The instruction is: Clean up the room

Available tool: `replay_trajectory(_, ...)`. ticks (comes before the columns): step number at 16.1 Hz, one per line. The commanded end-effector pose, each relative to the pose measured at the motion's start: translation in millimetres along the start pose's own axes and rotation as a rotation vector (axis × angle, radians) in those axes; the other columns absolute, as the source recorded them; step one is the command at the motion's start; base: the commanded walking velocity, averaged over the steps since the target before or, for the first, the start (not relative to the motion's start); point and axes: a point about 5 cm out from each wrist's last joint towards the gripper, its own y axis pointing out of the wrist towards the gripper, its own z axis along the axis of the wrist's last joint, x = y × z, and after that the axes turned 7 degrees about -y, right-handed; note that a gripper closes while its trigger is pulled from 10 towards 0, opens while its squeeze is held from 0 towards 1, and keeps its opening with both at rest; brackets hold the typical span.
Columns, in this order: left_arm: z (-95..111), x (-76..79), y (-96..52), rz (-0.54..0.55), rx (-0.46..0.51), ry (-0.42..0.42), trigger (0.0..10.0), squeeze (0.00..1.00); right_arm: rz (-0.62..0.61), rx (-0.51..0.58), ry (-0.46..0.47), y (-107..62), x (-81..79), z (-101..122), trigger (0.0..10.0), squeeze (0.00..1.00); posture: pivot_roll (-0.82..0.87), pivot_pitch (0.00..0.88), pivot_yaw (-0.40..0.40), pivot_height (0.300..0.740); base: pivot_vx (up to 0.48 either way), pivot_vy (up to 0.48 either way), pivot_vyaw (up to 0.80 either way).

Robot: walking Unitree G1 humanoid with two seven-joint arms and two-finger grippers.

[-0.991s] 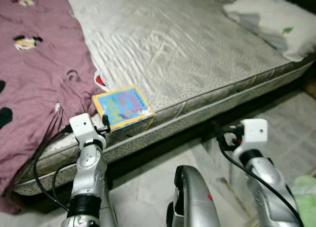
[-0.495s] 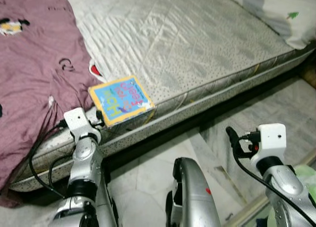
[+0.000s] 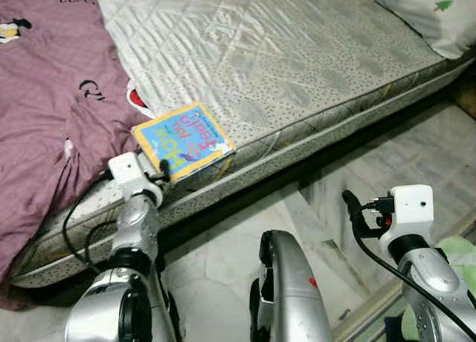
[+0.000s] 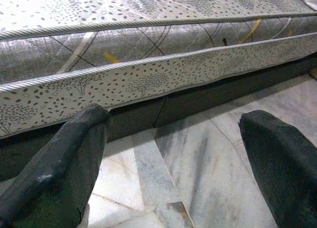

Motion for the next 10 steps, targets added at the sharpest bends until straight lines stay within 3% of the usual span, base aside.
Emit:
replay_trajectory(1, -6.5, -0.6, -1.6, -0.008, -0.019, 0.008, 10.0, 0.00, -0.038, -0.018, -0.023, -3.8, 10.4, -2.2, 10.0, 0.00, -0.24, 0.208, -0.094, 0.548, 0.000, 0.000, 0.00)
replay_trajectory(4, -9.0, -0.7, -3.3, -0.030, -0.004, 0.000, 10.0, 0.00, -0.035, -0.009, -0.019, -0.3, 8.1, -0.7, 10.0, 0.00, -0.23, 0.191, -0.093, 0.548, 0.000, 0.000, 0.00)
replay_trajectory(7, -21.2, -0.3, -4.4, -0.062, -0.092, -0.034, 10.0, 0.00, -0.034, -0.002, -0.020, 2.2, 7.9, 1.1, 10.0, 0.00, -0.24, 0.186, -0.093, 0.548, 0.000, 0.000, 0.00)
replay_trajectory(10, -32.0, 15.0, -3.6, -0.161, -0.203, -0.121, 10.0, 0.00, -0.030, 0.008, -0.025, 5.8, 7.4, 3.8, 10.0, 0.00, -0.25, 0.168, -0.095, 0.548, 0.000, 0.000, 0.00)
